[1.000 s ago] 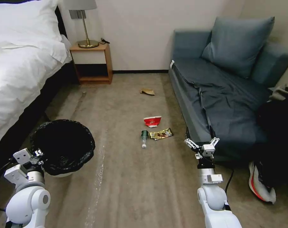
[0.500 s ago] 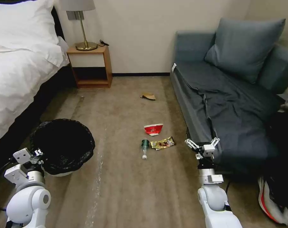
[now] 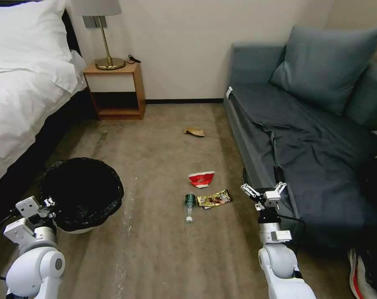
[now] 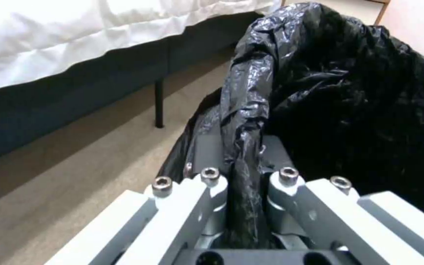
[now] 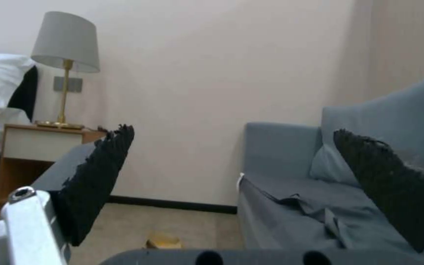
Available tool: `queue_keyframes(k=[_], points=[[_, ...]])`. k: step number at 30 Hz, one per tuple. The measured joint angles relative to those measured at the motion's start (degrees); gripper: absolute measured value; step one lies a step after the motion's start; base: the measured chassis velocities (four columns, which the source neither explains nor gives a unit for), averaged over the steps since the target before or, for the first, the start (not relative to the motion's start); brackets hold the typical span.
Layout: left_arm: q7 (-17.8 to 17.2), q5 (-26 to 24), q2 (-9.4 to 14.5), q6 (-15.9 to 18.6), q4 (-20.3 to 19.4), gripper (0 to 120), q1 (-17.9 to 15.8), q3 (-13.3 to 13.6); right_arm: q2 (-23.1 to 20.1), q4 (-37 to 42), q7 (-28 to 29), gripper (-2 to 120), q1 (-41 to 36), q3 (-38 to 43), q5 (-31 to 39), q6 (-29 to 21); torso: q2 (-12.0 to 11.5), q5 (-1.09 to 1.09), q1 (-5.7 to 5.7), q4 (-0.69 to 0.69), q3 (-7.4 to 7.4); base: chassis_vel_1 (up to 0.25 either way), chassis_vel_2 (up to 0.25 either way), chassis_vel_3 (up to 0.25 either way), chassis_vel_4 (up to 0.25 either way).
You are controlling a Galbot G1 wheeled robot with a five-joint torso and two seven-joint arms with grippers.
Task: Pick up the trash bin, then pick up the garbage on the floor and place it into the trash bin.
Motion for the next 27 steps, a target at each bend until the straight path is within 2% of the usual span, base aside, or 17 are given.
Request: queue_keyframes(k=[19, 21, 23, 27], points=[[0.5, 1.0, 0.2, -0.4, 1.3, 5, -0.5, 0.2, -0.3, -1.4, -0.3, 100, 0.7, -0.4, 0.3, 0.1, 0.0, 0.0, 0.0, -0.01, 0.0, -0.128, 0.126, 0.128, -0.132], [0.5, 1.0, 0.3, -0.5, 1.4, 5, -0.4, 0.3, -0.5, -1.7, -0.3, 100, 0.9, -0.7, 0.3, 0.7, 0.0, 0.0, 0.0, -0.01, 0.0, -0.114, 0.128, 0.119, -0.148], [0.5, 1.1, 0.7, -1.0, 1.9, 5, 0.1, 0.6, -1.2, -2.9, -0.2, 100, 1.8, -1.7, -0.2, 4.0, 0.0, 0.0, 0.0, 0.0, 0.0, -0.12, 0.131, 0.127, -0.126], [0.6, 1.6, 0.5, -1.0, 2.4, 5, 0.6, 0.7, -2.3, -2.7, -0.7, 100, 1.2, -2.7, -0.7, 4.9, 0.0, -0.01, 0.01, 0.0, 0.01, -0.112, 0.125, 0.108, -0.106]])
